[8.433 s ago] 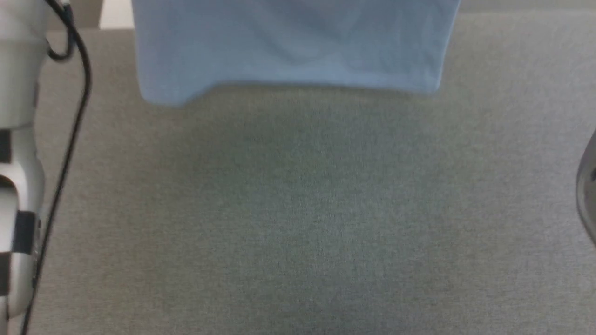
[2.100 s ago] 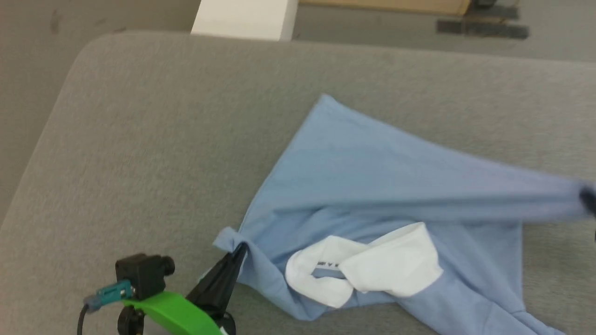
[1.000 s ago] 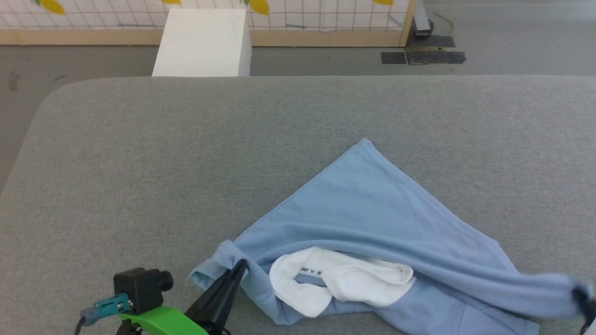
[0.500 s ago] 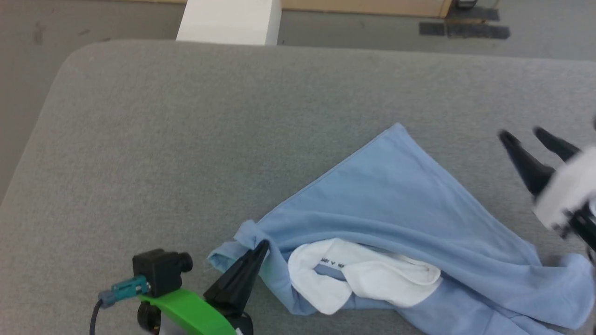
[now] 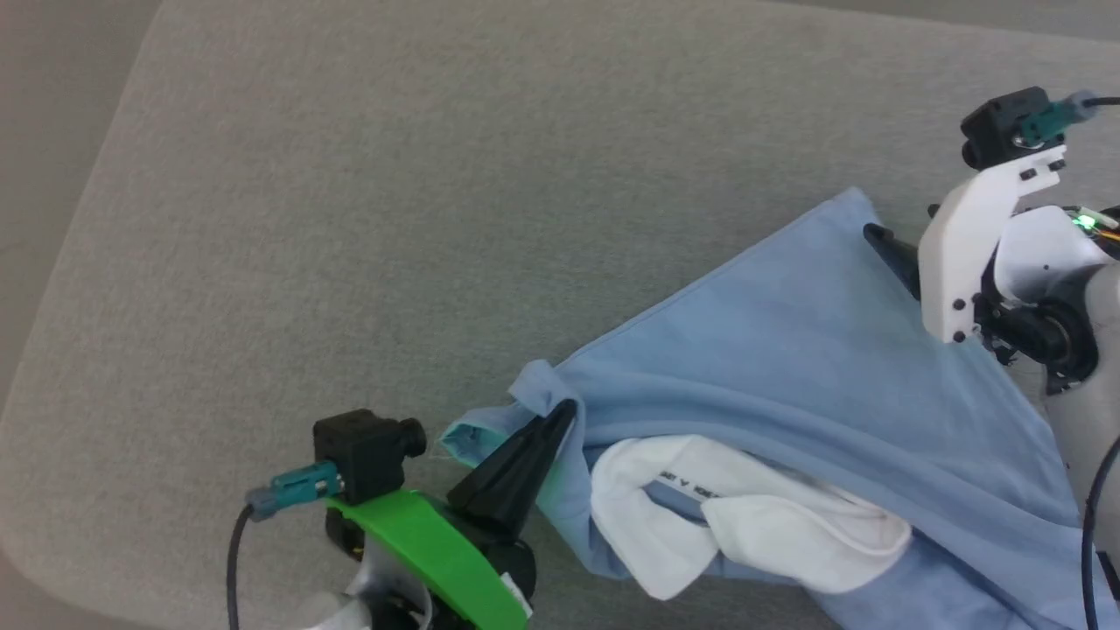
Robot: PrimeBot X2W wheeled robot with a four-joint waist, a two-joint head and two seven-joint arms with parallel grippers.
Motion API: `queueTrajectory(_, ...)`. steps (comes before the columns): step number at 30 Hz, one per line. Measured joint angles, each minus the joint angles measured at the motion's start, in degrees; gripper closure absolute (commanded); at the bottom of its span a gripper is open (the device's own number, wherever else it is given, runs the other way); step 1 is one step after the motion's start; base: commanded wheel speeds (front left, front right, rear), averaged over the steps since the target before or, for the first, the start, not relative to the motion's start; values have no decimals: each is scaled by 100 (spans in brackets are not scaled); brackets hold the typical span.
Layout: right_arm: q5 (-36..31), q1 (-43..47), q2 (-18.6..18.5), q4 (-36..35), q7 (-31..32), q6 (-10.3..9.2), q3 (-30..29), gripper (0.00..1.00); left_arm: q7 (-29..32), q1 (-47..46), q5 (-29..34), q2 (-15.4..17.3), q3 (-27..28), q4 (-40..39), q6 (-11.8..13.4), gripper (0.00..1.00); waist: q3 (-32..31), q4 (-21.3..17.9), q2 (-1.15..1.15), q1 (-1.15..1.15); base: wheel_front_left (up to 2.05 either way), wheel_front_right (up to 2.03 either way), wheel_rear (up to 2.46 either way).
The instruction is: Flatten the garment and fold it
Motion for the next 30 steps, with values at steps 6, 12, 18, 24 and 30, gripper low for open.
queueTrajectory(6, -5, -233, -132, 406, 223, 0, 367, 2, -55, -198, 35, -148, -125, 216, -142, 100, 276, 310, 0, 0, 0, 0, 0)
queueTrajectory(12, -58, -510, -252, 577, 227, 0, 391, 100, -67, -286, 35, -218, -147, 371, -198, 100, 440, 541, 0, 0, 0, 0, 0)
queueTrajectory(18, -105, -526, -193, 702, -272, 1, 260, 100, -212, -284, 34, -218, -53, 437, -197, 100, 370, 554, 0, 0, 0, 0, 0)
queueTrajectory(24, -78, -309, 200, 601, -1671, 1, -404, 100, -559, -326, 71, -231, 272, 479, -124, 100, 24, 434, 0, 1, 0, 0, 0)
queueTrajectory(30, -124, -18, 479, 415, -2636, 1, -936, 100, -878, -793, 199, -267, 676, 704, -57, 100, -516, 226, 0, 0, 0, 0, 0)
